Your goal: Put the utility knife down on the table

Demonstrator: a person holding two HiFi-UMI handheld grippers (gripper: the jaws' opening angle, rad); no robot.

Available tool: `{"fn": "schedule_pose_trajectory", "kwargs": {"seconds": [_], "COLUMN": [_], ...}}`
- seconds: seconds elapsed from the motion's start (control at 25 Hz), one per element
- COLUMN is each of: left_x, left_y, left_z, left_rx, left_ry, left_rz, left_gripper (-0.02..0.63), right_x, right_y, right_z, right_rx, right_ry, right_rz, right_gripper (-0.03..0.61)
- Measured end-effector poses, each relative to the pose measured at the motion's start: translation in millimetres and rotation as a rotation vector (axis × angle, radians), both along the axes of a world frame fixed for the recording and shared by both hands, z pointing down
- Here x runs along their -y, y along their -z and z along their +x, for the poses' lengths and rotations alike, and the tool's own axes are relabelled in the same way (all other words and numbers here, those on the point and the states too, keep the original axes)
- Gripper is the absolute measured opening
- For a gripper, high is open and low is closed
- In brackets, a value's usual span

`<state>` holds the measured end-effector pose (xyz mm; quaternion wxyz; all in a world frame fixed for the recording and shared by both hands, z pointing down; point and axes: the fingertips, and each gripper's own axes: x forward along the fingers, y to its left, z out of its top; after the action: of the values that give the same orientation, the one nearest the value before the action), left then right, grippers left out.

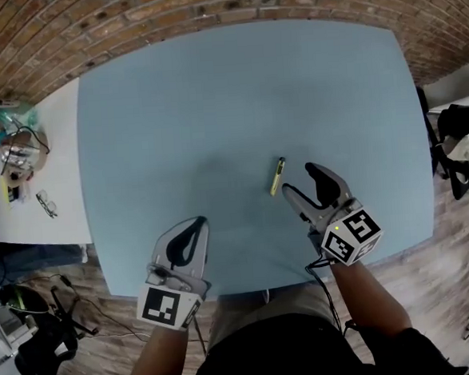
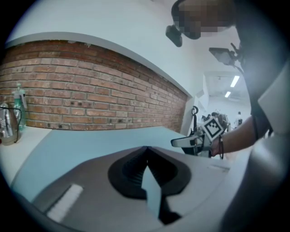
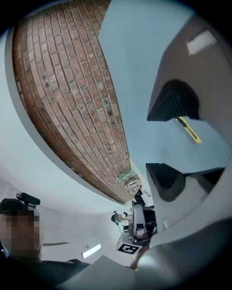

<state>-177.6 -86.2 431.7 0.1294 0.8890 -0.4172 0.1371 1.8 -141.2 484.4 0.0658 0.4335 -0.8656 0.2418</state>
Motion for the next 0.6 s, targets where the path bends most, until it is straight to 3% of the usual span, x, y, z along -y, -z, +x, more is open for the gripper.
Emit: {"fn": "schedule_pose_trajectory", "kwargs": {"seconds": [0.6], "left_x": [8], "left_y": [28], "left_z": [-3], "left_rx": [-0.036], "left_ry": [-0.023], "left_rz": [0.054], "left_gripper": [0.003], "right_x": [-12], "right_y": [56], "right_z": [12], "right_rx": [-0.019], "right_ry": [-0.079], "right_rz": [0.129], "right_gripper": [0.247]}}
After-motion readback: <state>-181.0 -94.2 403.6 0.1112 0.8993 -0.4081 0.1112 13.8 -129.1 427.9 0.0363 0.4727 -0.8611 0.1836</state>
